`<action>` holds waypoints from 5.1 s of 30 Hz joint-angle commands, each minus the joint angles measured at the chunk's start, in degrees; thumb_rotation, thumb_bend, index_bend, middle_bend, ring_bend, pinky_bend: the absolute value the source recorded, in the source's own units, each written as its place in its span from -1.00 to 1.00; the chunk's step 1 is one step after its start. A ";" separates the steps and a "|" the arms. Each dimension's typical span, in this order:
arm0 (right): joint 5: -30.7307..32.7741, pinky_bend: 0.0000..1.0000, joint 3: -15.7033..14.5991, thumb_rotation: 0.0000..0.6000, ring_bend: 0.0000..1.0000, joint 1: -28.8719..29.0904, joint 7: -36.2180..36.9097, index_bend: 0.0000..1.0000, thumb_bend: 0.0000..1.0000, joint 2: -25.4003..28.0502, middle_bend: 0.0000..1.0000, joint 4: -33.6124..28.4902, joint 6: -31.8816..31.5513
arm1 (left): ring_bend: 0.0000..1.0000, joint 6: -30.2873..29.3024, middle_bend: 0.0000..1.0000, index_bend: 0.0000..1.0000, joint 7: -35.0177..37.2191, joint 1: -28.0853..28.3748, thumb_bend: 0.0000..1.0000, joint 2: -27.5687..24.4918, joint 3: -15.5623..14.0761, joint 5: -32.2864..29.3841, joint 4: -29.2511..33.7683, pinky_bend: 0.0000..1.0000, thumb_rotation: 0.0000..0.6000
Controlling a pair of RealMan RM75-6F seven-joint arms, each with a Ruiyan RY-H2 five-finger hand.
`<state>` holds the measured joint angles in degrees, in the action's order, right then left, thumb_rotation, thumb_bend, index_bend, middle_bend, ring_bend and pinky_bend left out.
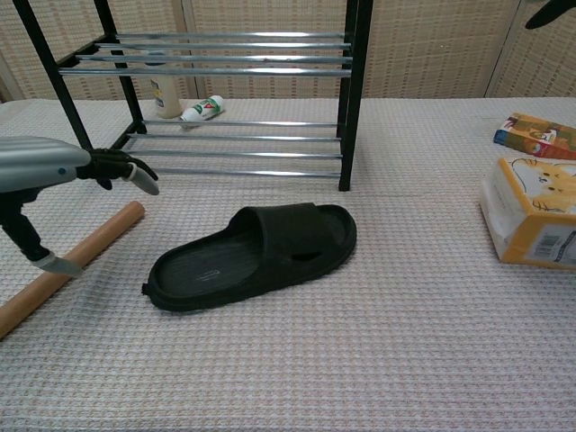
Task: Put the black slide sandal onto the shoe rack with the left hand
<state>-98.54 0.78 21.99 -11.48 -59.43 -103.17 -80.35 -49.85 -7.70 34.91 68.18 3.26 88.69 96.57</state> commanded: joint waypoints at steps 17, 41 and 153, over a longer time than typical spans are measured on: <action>-1.46 -0.88 -0.72 1.00 -0.82 -3.18 4.04 -1.00 0.10 -1.83 -0.72 3.32 -2.13 | -1.00 8.70 -0.76 -0.72 -14.06 6.28 -0.66 4.80 -0.44 -14.91 0.18 -0.51 1.00; -1.96 -0.88 -0.06 1.00 -0.82 -4.43 7.17 -1.00 0.09 -2.90 -0.72 6.04 -2.73 | -1.00 10.59 -0.62 -0.62 -17.74 10.36 -0.66 3.29 -4.91 -14.65 10.27 -0.51 1.00; -0.58 -0.88 0.71 1.00 -0.82 -7.21 5.97 -1.00 0.09 -2.15 -0.72 3.64 -3.02 | -0.88 -22.74 -0.52 -0.54 -4.20 11.34 -0.66 12.39 -20.10 21.08 -25.65 -0.52 1.00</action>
<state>-99.15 1.50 14.82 -5.47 -61.57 -99.50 -83.39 -72.40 -12.73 46.98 79.76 -16.61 109.10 72.01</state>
